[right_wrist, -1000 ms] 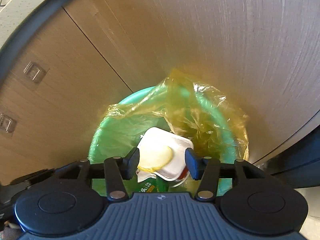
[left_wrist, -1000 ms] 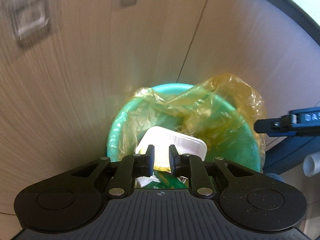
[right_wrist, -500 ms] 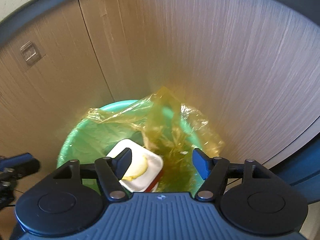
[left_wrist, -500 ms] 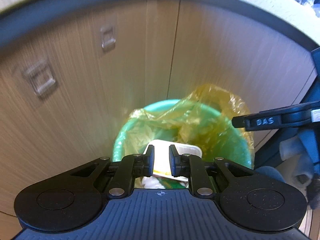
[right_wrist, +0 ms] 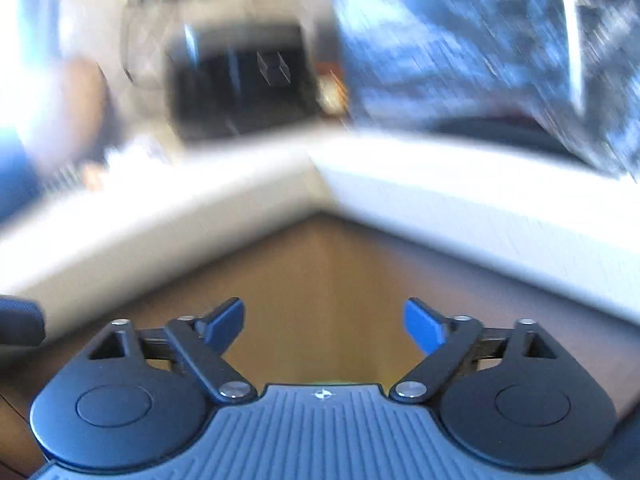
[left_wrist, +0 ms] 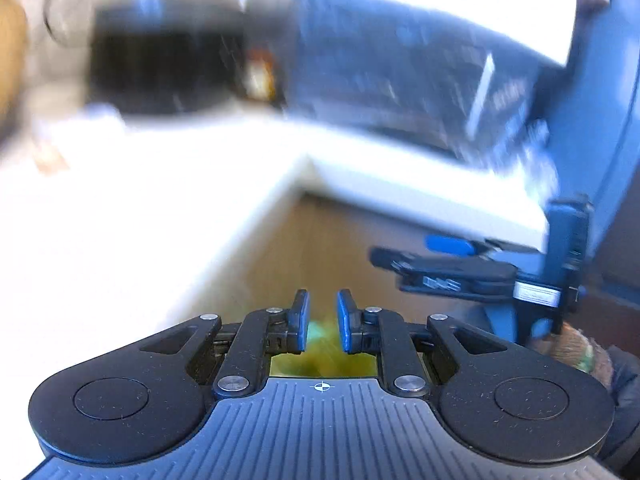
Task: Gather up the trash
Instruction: 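Withdraw both tools from the bin toward the counter, then approach the ginger root with the left tool while the right tool approaches the plastic bag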
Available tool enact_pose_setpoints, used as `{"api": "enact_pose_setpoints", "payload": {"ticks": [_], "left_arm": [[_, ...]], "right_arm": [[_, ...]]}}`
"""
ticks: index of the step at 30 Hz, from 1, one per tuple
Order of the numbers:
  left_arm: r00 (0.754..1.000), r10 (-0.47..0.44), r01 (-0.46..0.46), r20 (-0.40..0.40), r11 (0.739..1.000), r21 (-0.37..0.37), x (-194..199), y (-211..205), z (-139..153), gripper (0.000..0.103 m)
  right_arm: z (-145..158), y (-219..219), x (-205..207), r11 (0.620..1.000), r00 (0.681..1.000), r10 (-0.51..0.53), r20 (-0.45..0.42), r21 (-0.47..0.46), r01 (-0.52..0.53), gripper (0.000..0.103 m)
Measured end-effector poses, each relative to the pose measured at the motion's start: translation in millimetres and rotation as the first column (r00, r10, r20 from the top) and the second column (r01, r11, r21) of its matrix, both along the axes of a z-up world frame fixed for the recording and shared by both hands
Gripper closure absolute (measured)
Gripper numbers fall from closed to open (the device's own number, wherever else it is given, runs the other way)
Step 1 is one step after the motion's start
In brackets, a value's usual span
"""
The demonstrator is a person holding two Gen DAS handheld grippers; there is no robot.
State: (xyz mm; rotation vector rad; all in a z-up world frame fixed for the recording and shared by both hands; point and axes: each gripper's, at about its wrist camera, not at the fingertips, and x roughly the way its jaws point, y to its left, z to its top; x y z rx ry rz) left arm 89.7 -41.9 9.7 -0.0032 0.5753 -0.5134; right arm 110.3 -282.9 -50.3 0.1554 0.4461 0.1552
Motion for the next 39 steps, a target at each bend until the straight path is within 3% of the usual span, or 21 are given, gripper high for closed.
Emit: {"api": "enact_pose_setpoints", "payload": {"ticks": [3,5,7,11,16,18,21,26,29,32,36,39], "left_arm": [[0.989,0.124,-0.126,0.076,0.992,0.023,30.8,39.7,36.0,0.085],[0.973,0.214,-0.214,0.085,0.977,-0.008,62.0,72.9,52.3,0.085],[0.953,0.296,-0.293,0.063,0.954,-0.057,102.0,105.4,60.2,0.085],[0.908,0.418,-0.414,0.036,0.907,-0.080,177.2,150.6,56.3,0.085],[0.925,0.377,-0.379,-0.044,0.922,-0.083,242.9,176.4,29.5,0.085],[0.920,0.385,-0.390,-0.066,0.919,-0.067,256.9,180.8,20.4,0.085],[0.914,0.383,-0.397,-0.134,0.913,-0.093,265.7,190.5,6.4,0.084],[0.949,0.305,-0.314,-0.083,0.940,-0.131,246.1,199.9,3.4,0.079],[0.972,0.232,-0.233,-0.031,0.971,-0.059,229.8,191.4,7.4,0.077],[0.985,0.171,-0.173,0.028,0.983,0.064,220.6,174.7,11.2,0.076],[0.989,0.092,-0.122,0.114,0.950,0.289,218.9,147.3,8.4,0.068],[0.990,0.074,-0.116,0.120,0.909,0.400,228.7,140.6,2.1,0.064]], "right_arm": [[35.3,15.7,25.9,0.998,0.999,0.047,0.009,0.029,-0.047,0.011],[50.4,27.5,42.9,0.997,0.998,0.065,0.013,0.029,-0.065,0.011],[60.8,43.2,58.8,0.997,0.998,0.069,0.013,0.016,-0.069,0.011],[73.2,71.1,83.4,0.995,0.995,0.098,-0.004,-0.010,-0.098,0.011],[65.5,93.3,109.9,0.991,0.990,0.132,-0.055,-0.029,-0.134,0.011],[56.5,95.6,115.2,0.990,0.988,0.133,-0.076,-0.032,-0.136,0.011],[46.1,96.1,122.8,0.991,0.986,0.126,-0.105,-0.040,-0.131,0.011],[45.5,98.1,126.6,0.991,0.987,0.122,-0.108,-0.048,-0.127,0.011],[49.4,102.1,125.2,0.989,0.987,0.129,-0.092,-0.056,-0.134,0.011],[50.9,106.7,124.8,0.988,0.986,0.138,-0.090,-0.054,-0.143,0.011],[48.3,109.9,120.6,0.986,0.985,0.147,-0.095,-0.063,-0.153,0.011],[46.5,108.3,116.5,0.986,0.985,0.144,-0.093,-0.076,-0.151,0.011]]}}
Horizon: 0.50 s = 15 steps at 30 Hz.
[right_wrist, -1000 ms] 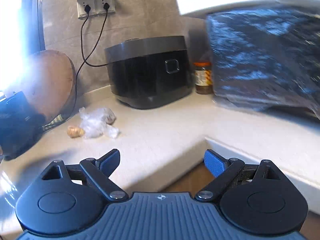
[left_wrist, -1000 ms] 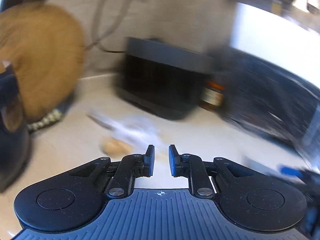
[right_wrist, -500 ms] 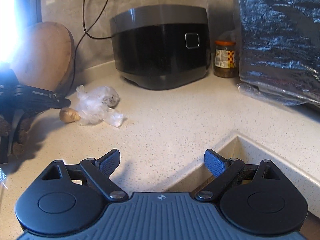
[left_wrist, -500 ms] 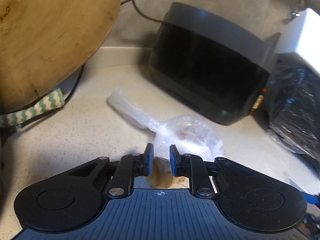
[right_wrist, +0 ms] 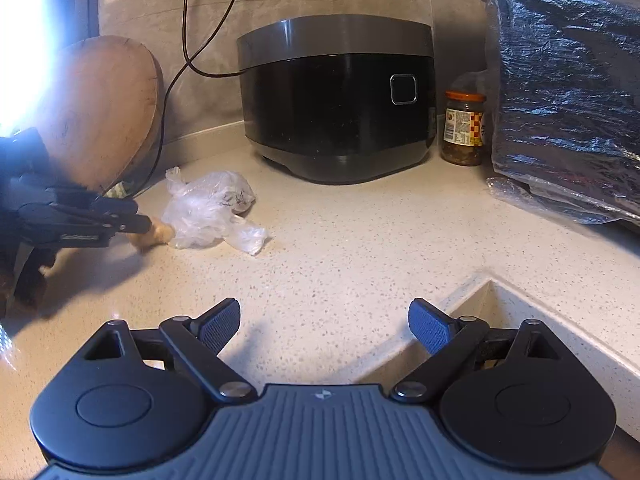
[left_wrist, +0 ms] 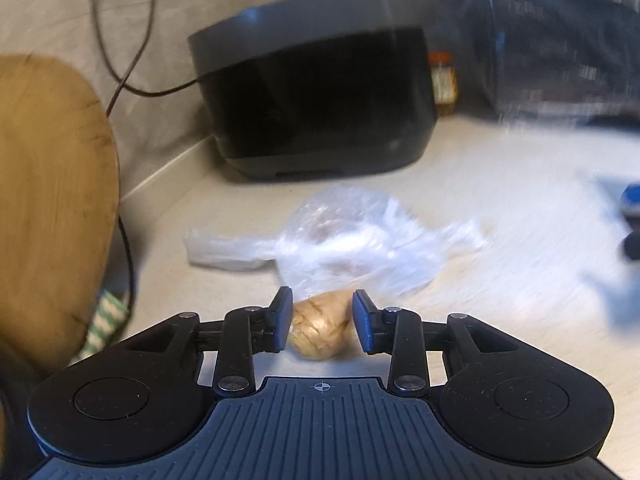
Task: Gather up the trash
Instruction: 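Approach the ginger root with the left tool while the right tool approaches the plastic bag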
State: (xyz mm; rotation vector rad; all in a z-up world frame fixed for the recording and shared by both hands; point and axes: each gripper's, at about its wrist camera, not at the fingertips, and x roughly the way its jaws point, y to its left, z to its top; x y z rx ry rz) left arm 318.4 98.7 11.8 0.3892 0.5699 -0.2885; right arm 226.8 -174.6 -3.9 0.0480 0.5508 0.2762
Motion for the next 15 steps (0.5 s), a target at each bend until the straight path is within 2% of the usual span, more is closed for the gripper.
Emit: {"api": "enact_pose_setpoints", "payload": {"ticks": [1,3,8,10,12,15], "left_arm": [[1.000,-0.001,0.001,-0.011,1.000,0.019,5.8,0.2,-0.8,0.062],[0.999,-0.014,0.014,-0.032,1.000,0.003,14.6,4.5,1.2,0.061],[0.997,0.019,-0.026,-0.075,0.995,-0.097,28.0,16.5,1.1,0.058],[0.996,0.017,-0.026,-0.088,0.995,-0.101,31.0,19.0,-3.6,0.051],[0.994,0.020,-0.028,-0.103,0.997,-0.076,34.3,21.6,-9.6,0.050],[0.991,0.008,-0.028,-0.137,0.988,-0.150,37.4,34.2,-12.4,0.052]], "right_arm": [[-0.2,-1.3,-0.5,1.000,1.000,-0.001,-0.001,-0.002,0.001,0.011],[1.5,-4.1,1.3,1.000,1.000,-0.005,-0.005,0.005,0.005,0.011],[20.8,3.6,25.6,0.999,1.000,0.020,-0.009,0.049,-0.019,0.011],[28.0,16.5,43.5,0.997,0.998,0.054,-0.024,0.059,-0.052,0.011],[32.1,32.2,66.8,0.994,0.994,0.087,-0.059,0.079,-0.082,0.011],[36.6,59.0,105.9,0.988,0.988,0.113,-0.107,0.117,-0.100,0.011]]}}
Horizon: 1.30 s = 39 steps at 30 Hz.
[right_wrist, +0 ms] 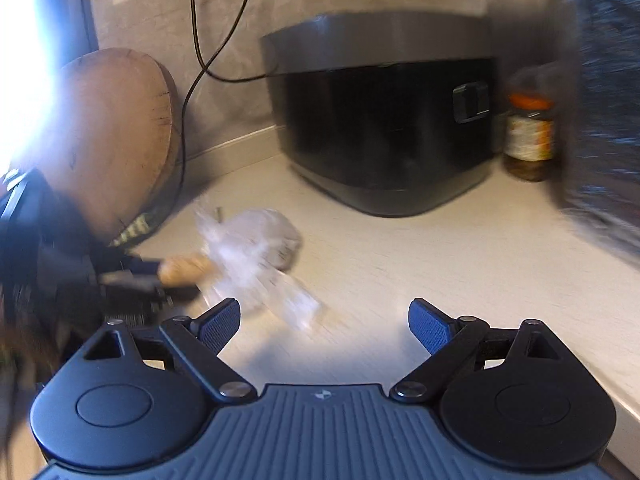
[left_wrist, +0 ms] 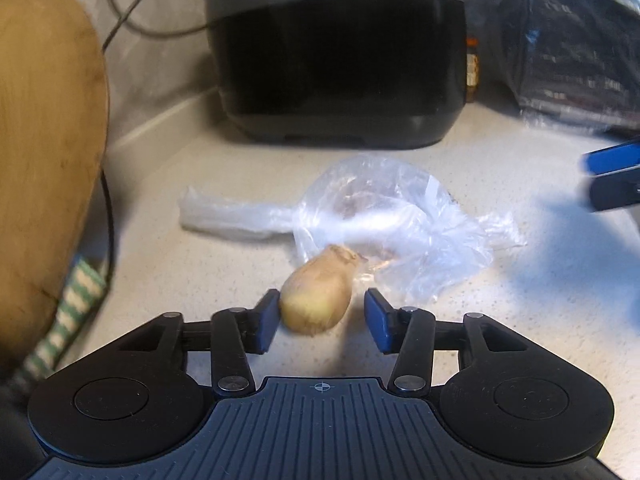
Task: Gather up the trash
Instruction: 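Approach the ginger root with the left tool while the right tool approaches the plastic bag, then grasp the ginger root with the left tool while the right tool grasps the clear plastic bag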
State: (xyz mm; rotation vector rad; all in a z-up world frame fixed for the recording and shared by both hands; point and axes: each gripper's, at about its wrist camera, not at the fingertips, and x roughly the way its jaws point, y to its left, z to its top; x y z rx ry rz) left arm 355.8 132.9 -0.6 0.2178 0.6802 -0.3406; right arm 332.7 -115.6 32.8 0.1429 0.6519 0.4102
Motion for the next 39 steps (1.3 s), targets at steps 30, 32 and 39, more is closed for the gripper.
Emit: {"api": "enact_pose_setpoints", "payload": {"ticks": [30,32,39], "left_arm": [[0.989,0.147,-0.149,-0.025,0.980,-0.130,-223.3,-36.2,25.9,0.060],[0.989,0.147,-0.148,-0.022,0.981,-0.122,-224.4,-42.0,24.7,0.060],[0.987,0.161,-0.162,-0.017,0.982,-0.099,-231.8,-47.2,22.4,0.060]], "right_arm": [[-18.3,9.4,-141.3,0.979,0.986,0.166,0.002,-0.123,-0.165,0.021],[-20.2,12.6,-152.2,0.972,0.984,0.176,0.041,-0.166,-0.167,0.021],[-31.7,24.1,-167.5,0.954,0.975,0.216,0.044,-0.220,-0.201,0.016]]}}
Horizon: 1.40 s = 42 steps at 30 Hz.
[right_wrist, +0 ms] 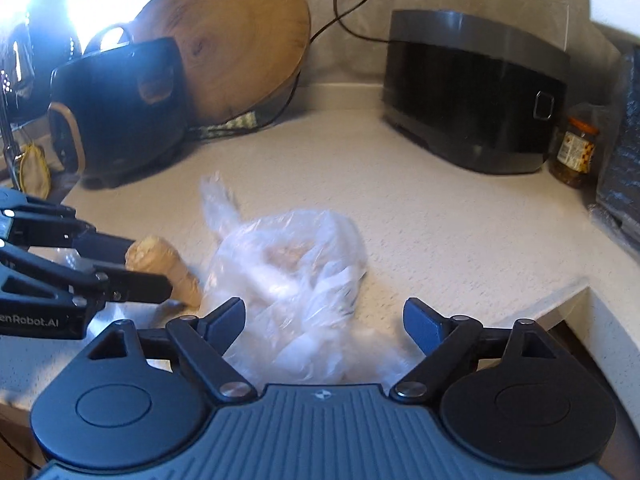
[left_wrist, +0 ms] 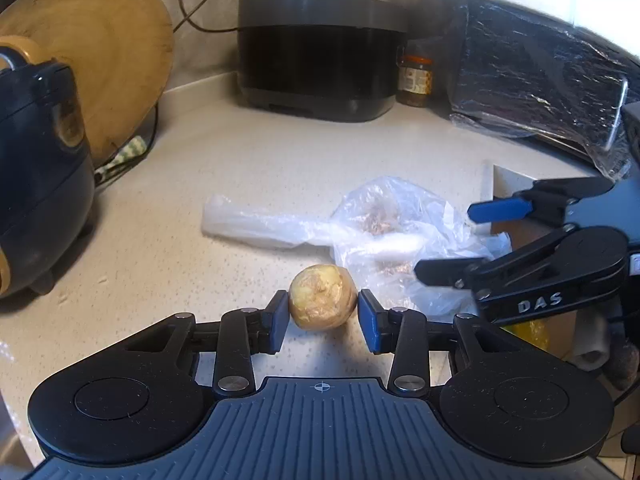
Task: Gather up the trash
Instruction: 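Grasp the ginger root with the left tool while the right tool grasps the clear plastic bag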
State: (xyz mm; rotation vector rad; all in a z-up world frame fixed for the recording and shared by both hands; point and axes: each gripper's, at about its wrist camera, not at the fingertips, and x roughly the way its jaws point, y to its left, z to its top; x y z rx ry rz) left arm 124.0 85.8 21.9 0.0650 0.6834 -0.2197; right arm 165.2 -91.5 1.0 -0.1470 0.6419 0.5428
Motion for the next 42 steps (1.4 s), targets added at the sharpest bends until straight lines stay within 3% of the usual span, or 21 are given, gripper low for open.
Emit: {"api": "enact_pose_setpoints", "payload": {"ticks": [4,6,11,22,31,36,42], "left_arm": [[1.000,-0.006,0.005,-0.020,1.000,-0.008,-5.2,2.1,-1.4,0.060],[1.000,-0.012,0.012,-0.018,1.000,-0.026,-10.2,5.6,-0.1,0.060],[0.998,-0.048,0.050,0.038,0.997,-0.055,-21.6,13.7,9.9,0.061],[0.990,-0.140,0.139,0.032,0.989,0.048,-30.7,-6.6,3.8,0.059],[0.980,-0.199,0.199,0.017,0.980,0.006,-33.5,-9.3,-8.1,0.058],[0.984,-0.179,0.180,-0.014,0.983,0.043,-29.4,-12.4,-17.9,0.058],[0.990,-0.136,0.136,-0.045,0.991,-0.005,-27.6,-8.6,-16.2,0.060]], "right_arm": [[-9.2,2.8,0.9,1.000,1.000,-0.015,-0.025,-0.013,0.015,0.014],[-10.3,0.6,-2.0,1.000,1.000,-0.024,-0.017,-0.017,0.024,0.006],[-11.7,-1.2,-3.9,1.000,1.000,-0.027,-0.009,-0.001,0.027,0.000],[-15.3,-2.7,-7.2,0.999,1.000,0.030,-0.004,0.020,-0.030,0.000],[-14.8,-10.3,-11.6,0.996,0.997,0.079,0.018,0.041,-0.080,0.000],[2.1,-22.2,-20.0,0.990,0.994,0.073,0.077,0.119,-0.082,0.000],[7.8,-12.0,-0.1,0.992,0.997,0.009,0.075,0.122,-0.018,0.000]]}}
